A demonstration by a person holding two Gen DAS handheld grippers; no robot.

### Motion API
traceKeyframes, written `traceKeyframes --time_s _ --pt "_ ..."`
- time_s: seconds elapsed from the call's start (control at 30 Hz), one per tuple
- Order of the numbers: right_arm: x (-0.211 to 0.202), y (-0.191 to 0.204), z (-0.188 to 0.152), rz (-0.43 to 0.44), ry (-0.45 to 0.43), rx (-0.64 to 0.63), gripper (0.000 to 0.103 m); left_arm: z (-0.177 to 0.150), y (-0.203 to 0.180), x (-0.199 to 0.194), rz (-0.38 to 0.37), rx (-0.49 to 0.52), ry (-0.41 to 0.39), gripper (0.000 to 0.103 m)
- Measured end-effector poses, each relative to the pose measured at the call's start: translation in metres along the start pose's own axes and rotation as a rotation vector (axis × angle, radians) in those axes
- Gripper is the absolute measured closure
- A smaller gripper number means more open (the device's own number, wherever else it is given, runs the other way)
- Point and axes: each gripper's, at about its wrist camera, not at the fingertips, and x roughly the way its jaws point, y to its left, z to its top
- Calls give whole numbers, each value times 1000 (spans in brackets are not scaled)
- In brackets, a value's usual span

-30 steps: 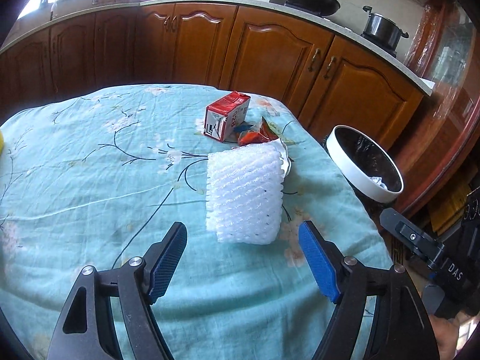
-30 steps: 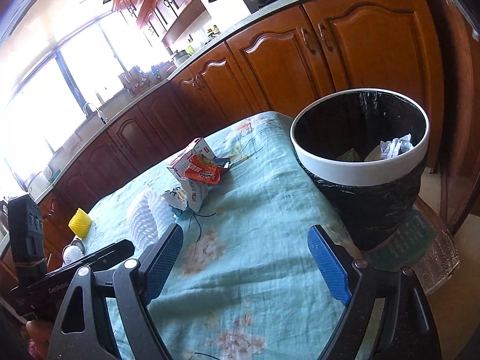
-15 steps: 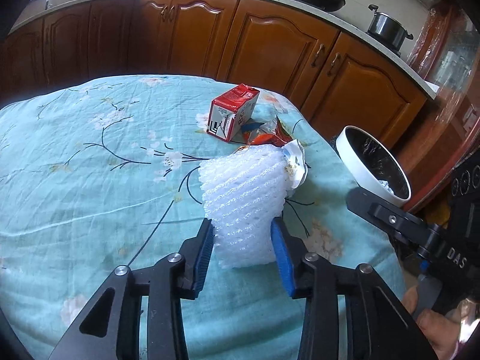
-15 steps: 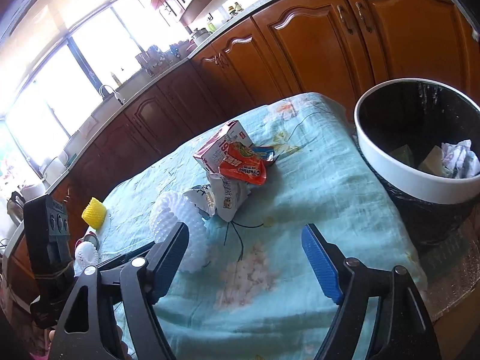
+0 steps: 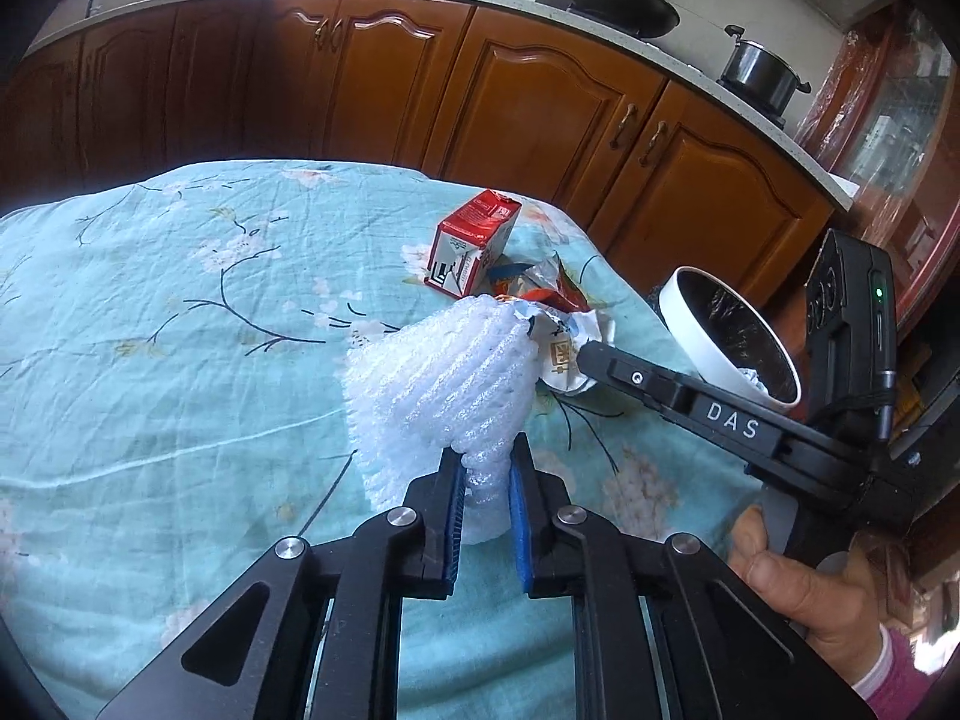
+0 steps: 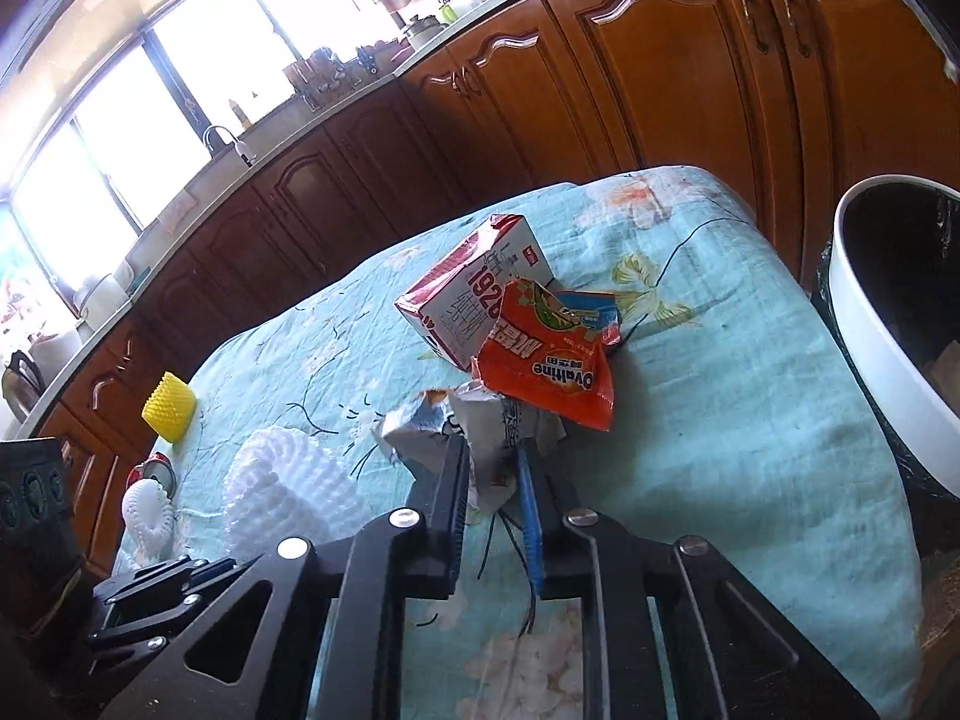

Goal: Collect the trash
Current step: 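Carry the foam net and white wrapper over the bin with both tools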

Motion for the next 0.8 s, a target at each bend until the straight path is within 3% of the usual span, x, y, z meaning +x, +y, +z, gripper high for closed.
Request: traceKeyframes --time_s 0.17,0.8 --pt "-18 -2 -10 6 -10 -11 101 1 -6 -4 -15 9 -7 91" --pt "-121 -75 -26 -99 -150 123 102 9 -80 19 -139 141 40 91"
